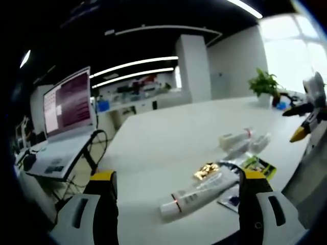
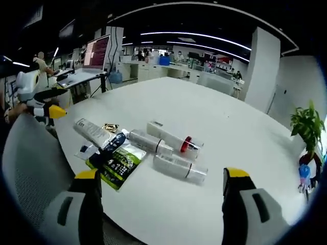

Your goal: Arrange the skincare products in the storage area until every visible bottle or jar stands upright without overlapping.

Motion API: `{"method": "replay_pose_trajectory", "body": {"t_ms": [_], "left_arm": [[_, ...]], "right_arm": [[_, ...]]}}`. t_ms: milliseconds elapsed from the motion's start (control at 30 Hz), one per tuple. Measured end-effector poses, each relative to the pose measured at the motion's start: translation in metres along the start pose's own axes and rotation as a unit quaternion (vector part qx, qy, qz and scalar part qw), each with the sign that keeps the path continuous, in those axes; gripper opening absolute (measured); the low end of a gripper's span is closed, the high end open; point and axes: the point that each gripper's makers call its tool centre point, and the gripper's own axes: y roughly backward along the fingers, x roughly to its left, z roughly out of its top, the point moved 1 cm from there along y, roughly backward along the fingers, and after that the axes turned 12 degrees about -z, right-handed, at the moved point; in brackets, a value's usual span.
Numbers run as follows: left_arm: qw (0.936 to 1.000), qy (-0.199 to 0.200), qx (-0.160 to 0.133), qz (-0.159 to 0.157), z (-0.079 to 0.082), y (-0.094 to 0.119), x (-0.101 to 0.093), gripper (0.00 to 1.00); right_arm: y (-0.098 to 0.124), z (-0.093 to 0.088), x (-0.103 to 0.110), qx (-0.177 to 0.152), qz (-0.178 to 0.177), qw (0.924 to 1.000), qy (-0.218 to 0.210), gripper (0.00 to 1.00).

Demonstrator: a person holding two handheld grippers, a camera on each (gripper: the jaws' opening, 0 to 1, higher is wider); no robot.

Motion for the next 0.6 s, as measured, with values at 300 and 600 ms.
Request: {"method": "replay_pose_trajectory", "body": {"t_ms": [300, 600], "left_arm": [[1.0000, 0.000, 0.001, -0.005, 0.000, 0.000, -0.001, 0.96], [1.0000, -0.003, 0.003, -0.008, 0.000, 0.000, -0.002, 0.95]], "right_arm": [[-0.012, 0.005, -0.011, 0.008, 0.010, 0.9993, 0.034, 0.99], [-0.026, 0.012, -0.021, 0.023, 0.014, 0.9970, 0.072, 0.94]]}}
